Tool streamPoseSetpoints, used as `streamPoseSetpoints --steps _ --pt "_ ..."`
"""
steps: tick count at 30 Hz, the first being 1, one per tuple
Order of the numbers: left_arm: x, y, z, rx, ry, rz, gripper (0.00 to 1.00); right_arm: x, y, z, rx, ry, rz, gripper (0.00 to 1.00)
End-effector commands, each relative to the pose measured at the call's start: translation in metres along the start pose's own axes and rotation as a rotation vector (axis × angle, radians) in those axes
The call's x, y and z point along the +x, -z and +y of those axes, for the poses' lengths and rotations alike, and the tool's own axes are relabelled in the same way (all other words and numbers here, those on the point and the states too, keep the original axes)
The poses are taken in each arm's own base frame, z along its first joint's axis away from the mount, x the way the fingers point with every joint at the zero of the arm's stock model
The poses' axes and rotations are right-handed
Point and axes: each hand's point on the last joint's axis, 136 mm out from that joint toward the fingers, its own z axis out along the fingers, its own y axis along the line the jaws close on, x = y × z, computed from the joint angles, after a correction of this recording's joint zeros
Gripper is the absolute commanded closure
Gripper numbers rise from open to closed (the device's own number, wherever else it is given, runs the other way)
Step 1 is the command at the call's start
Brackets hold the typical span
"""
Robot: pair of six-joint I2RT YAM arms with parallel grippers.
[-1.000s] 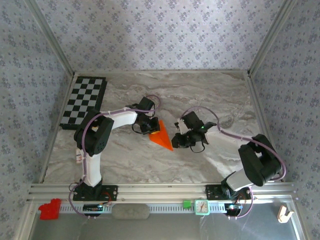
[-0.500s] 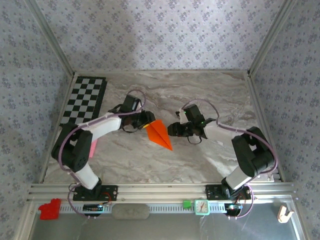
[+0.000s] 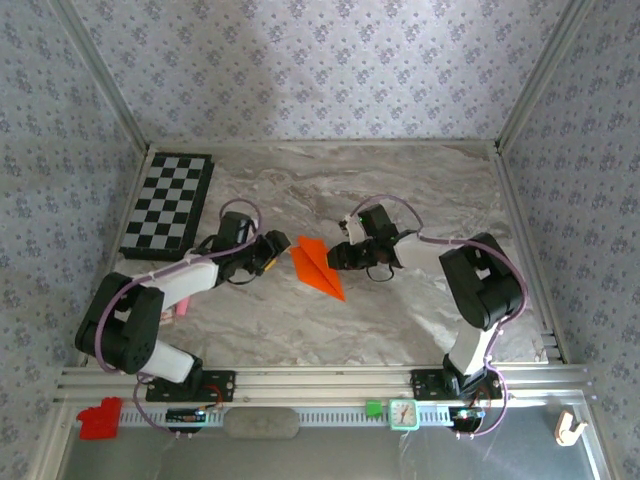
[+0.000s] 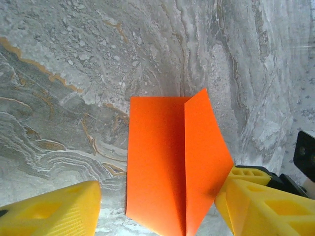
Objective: Fold a paper plane with a square sheet of paper (pick it up from the middle)
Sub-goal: Fourth fold the wing at the center of the table, then turn over the paper at the center of the table.
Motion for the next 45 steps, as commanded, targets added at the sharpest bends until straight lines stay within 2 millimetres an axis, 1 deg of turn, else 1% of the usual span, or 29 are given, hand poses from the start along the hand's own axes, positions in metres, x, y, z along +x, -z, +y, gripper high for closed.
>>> streamPoseSetpoints --steps 1,3,6,9,12,16,20,22,25,29,36,40,45 --pt "-0.008 0.007 -0.014 0.064 0.001 -0.034 0.31 -0.015 0.000 0.013 -0.074 0.056 -0.030 0.74" --pt "-0.008 0.008 -0.017 0.079 -0.003 -0.033 0.31 -0.017 0.000 0.015 -0.089 0.066 -0.043 0.80" --pt "-0.010 0.012 -0.021 0.114 -0.001 -0.037 0.31 -0.021 0.001 0.017 -0.104 0.069 -0.057 0.91" --pt "-0.015 0.021 -0.030 0.180 0.004 -0.054 0.30 -0.032 0.011 0.031 -0.150 0.067 -0.104 0.94" --pt "-0.019 0.034 -0.043 0.252 -0.004 -0.077 0.29 -0.049 0.031 0.053 -0.206 0.072 -0.179 0.95" --pt "-0.021 0.056 -0.074 0.383 -0.047 -0.100 0.25 -0.075 0.058 0.077 -0.267 0.038 -0.285 0.95" --pt "-0.020 0.076 -0.103 0.501 -0.090 -0.112 0.22 -0.095 0.078 0.097 -0.343 -0.034 -0.368 0.95" --pt "-0.016 0.083 -0.119 0.556 -0.122 -0.101 0.22 -0.104 0.086 0.105 -0.382 -0.072 -0.405 0.95" --pt "-0.007 0.089 -0.139 0.610 -0.179 -0.070 0.22 -0.113 0.096 0.116 -0.448 -0.112 -0.439 0.95" --pt "0.006 0.089 -0.156 0.642 -0.249 -0.032 0.24 -0.119 0.104 0.127 -0.518 -0.143 -0.456 0.95" --pt "0.018 0.082 -0.176 0.695 -0.294 0.040 0.31 -0.123 0.113 0.140 -0.614 -0.182 -0.458 0.95" --pt "0.020 0.081 -0.184 0.732 -0.293 0.056 0.41 -0.124 0.116 0.145 -0.640 -0.186 -0.455 0.94" --pt "0.019 0.084 -0.189 0.767 -0.299 0.052 0.51 -0.123 0.115 0.143 -0.641 -0.192 -0.450 0.94"
